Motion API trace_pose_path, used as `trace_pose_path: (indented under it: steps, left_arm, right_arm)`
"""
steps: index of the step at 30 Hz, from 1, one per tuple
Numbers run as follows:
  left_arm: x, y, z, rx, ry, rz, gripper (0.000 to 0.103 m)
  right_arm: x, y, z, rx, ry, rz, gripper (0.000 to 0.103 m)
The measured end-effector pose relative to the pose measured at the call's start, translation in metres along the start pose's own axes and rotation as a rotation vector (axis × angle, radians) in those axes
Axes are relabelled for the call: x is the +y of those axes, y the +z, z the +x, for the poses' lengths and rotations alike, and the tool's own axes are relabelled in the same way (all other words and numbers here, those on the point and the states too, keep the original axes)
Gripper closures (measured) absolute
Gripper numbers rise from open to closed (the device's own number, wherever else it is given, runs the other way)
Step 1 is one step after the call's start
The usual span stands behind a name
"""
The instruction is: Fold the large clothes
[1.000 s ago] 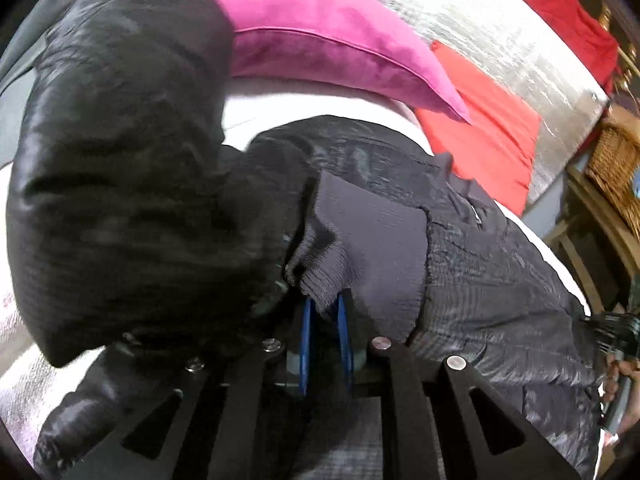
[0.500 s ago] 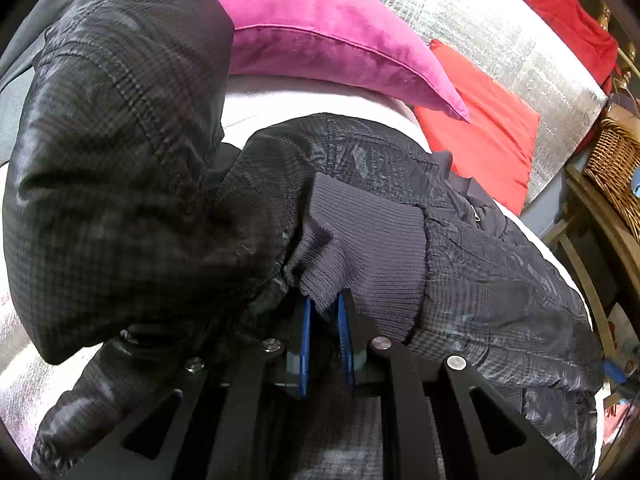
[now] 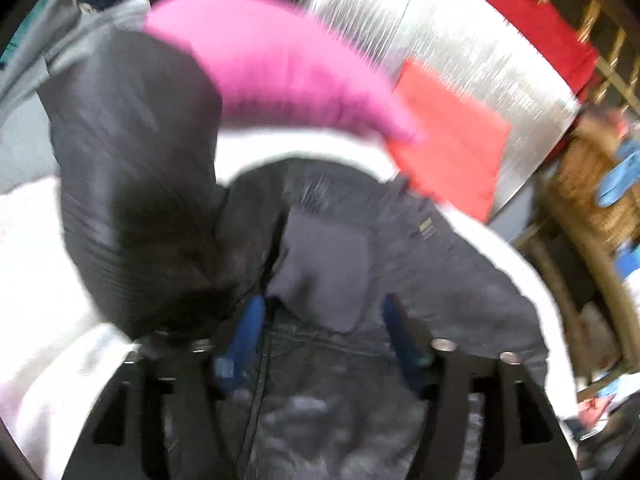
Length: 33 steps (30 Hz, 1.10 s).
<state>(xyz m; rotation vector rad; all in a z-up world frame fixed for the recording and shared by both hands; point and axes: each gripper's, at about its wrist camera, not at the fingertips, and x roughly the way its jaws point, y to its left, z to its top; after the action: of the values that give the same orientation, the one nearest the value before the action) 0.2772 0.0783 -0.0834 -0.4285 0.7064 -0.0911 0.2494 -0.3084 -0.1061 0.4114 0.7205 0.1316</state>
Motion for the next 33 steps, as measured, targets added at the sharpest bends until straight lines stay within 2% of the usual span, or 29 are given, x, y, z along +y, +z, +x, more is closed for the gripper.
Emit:
trace_pose_path:
  steps: [1,2,4,6,8,11,13,15,19,21,24,27,28,30,33]
  left_arm:
    - [0.004,0.004,-0.022,-0.042,-0.017,0.009,0.017]
    - [0.011,0.008,-0.036,-0.079,-0.021,0.011,0.014]
    - [0.040,0.022,-0.059,-0.117,0.015,-0.008,0.014]
    - [0.082,0.039,-0.067,-0.130,0.050,-0.072,0.014]
    - [0.141,0.056,-0.068,-0.134,0.087,-0.222,0.014]
    - [0.216,0.073,-0.054,-0.102,0.062,-0.455,0.016]
    - [0.253,0.087,-0.039,-0.089,0.067,-0.541,0.016]
    - [0.267,0.106,-0.029,-0.089,0.102,-0.530,0.021]
    - [0.277,0.149,-0.011,-0.131,0.159,-0.454,0.022]
    - [0.285,0.166,0.000,-0.137,0.207,-0.448,0.030]
    - [0.296,0.180,0.023,-0.085,0.263,-0.442,0.058]
    - [0.291,0.187,0.034,-0.034,0.348,-0.387,0.096]
    - [0.284,0.190,0.034,-0.027,0.386,-0.329,0.095]
    - [0.272,0.193,0.027,-0.044,0.423,-0.285,0.096]
    - [0.247,0.201,-0.005,-0.094,0.435,-0.226,0.097]
  right_arm:
    - [-0.006,-0.009,-0.002,0.022,-0.012,-0.019,0.009]
    - [-0.006,-0.018,0.003,0.045,-0.033,-0.033,0.009]
    - [-0.004,-0.023,0.009,0.051,-0.038,-0.034,0.009]
    - [-0.004,-0.020,0.011,0.054,-0.021,-0.025,0.008]
    - [-0.005,-0.022,0.015,0.055,-0.010,-0.028,0.007]
    - [-0.010,-0.025,0.015,0.057,-0.001,-0.037,0.005]
    - [-0.012,-0.024,0.013,0.061,0.000,-0.047,0.004]
    - [-0.013,-0.025,0.013,0.062,0.004,-0.051,0.003]
    - [-0.016,-0.024,0.013,0.066,0.012,-0.062,0.000]
    - [-0.016,-0.025,0.014,0.067,0.011,-0.066,0.000]
    - [-0.016,-0.025,0.015,0.066,0.013,-0.065,0.000]
    - [-0.015,-0.025,0.016,0.066,0.010,-0.069,0.000]
    - [-0.015,-0.025,0.017,0.067,0.009,-0.069,0.000]
    - [-0.016,-0.025,0.016,0.067,0.010,-0.070,0.000]
    - [-0.019,-0.024,0.014,0.065,0.021,-0.065,0.000]
